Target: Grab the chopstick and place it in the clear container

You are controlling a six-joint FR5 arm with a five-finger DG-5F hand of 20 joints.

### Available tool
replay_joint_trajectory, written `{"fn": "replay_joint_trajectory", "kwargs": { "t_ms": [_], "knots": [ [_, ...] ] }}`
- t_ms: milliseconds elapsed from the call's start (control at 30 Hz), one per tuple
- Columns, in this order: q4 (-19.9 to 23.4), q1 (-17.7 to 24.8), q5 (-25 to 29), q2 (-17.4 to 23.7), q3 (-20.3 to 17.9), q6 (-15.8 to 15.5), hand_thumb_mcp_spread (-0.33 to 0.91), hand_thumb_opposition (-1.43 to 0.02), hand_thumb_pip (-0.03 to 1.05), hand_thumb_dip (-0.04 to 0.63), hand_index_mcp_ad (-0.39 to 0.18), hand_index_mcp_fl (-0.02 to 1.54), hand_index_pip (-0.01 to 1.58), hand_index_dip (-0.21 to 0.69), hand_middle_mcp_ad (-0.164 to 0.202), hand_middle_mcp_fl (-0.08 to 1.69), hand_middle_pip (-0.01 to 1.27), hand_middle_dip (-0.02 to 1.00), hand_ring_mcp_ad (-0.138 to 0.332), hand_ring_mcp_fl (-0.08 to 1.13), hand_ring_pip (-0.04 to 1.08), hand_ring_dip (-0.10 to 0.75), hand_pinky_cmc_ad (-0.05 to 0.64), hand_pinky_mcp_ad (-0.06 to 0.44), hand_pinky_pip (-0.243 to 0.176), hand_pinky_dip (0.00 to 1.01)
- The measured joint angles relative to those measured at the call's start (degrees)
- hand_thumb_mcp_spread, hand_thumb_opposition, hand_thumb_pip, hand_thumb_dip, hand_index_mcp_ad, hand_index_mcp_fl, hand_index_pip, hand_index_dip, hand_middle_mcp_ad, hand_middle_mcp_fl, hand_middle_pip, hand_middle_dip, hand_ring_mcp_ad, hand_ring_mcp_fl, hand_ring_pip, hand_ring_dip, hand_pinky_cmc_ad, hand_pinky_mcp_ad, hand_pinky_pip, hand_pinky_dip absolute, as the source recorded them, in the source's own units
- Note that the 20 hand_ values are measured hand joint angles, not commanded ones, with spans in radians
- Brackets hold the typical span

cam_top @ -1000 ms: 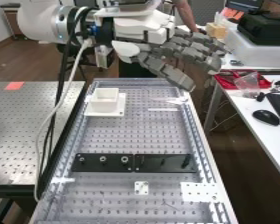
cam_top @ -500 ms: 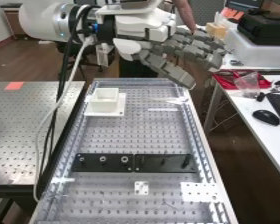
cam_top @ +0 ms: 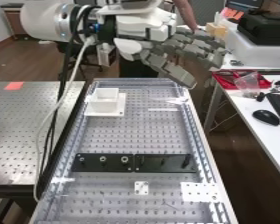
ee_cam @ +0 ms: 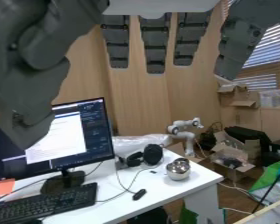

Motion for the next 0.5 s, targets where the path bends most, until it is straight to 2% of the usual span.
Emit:
{"fn": "replay_joint_trajectory", "kwargs": {
  "t_ms": [500],
  "knots": [
    [-0.8, 0.3, -0.3, 0.2, 0.3, -0.2, 0.05, -0.77, 0.73, 0.065, -0.072, 0.11, 0.09, 0.243, 0.112, 0.07, 0.13, 0.38, 0.131, 0.01, 0.09, 0.236, 0.480, 0.354, -0.140, 0.26]
  ]
}}
